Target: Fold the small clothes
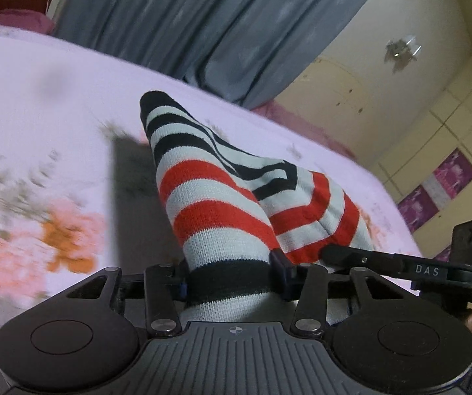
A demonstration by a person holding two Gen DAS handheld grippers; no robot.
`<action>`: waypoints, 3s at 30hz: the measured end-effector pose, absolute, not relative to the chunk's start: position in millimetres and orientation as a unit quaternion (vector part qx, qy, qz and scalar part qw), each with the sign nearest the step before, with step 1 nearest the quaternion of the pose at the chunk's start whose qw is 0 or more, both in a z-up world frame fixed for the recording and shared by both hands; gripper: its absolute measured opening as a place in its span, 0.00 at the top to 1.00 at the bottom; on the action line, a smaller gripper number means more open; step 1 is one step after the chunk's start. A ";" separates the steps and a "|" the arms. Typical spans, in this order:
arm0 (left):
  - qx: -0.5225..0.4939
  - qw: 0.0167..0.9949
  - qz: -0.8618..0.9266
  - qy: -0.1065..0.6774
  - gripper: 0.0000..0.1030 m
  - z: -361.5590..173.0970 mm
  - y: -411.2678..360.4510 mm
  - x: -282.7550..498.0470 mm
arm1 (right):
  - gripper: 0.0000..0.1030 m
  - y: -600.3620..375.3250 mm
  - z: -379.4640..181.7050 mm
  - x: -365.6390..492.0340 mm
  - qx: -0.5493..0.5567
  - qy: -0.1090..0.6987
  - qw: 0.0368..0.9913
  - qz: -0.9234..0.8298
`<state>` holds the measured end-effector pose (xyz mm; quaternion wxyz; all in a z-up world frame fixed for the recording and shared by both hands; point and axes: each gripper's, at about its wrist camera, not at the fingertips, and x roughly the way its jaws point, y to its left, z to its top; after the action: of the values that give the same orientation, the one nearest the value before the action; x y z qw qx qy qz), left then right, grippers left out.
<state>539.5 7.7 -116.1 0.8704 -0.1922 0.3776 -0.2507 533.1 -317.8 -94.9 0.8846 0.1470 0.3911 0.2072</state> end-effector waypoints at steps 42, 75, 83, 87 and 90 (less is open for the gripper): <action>-0.089 0.900 -0.234 0.356 0.53 -124.2 245.7 539.5 | 0.83 -78.6 -104.8 558.4 0.056 0.374 0.913 0.152; -0.007 0.909 -0.209 0.359 0.54 -104.9 215.9 429.2 | 0.92 -51.2 -106.0 468.6 -0.055 0.393 0.905 0.150; 0.016 0.905 -0.183 0.383 0.54 -127.9 205.6 401.9 | 0.95 -59.9 -132.2 448.6 -0.054 0.431 0.887 0.155; 0.025 0.908 -0.172 0.382 0.54 -128.2 201.9 398.4 | 0.88 -68.9 -140.5 444.1 -0.034 0.430 0.891 0.142; 0.032 0.910 -0.161 0.380 0.54 -130.4 199.1 395.3 | 0.88 -79.3 -143.6 443.4 -0.001 0.433 0.891 0.135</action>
<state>395.3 199.1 -130.4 0.9104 0.0318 0.3798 -0.1609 443.4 -79.3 -143.6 0.8910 -0.0012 0.4334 0.1350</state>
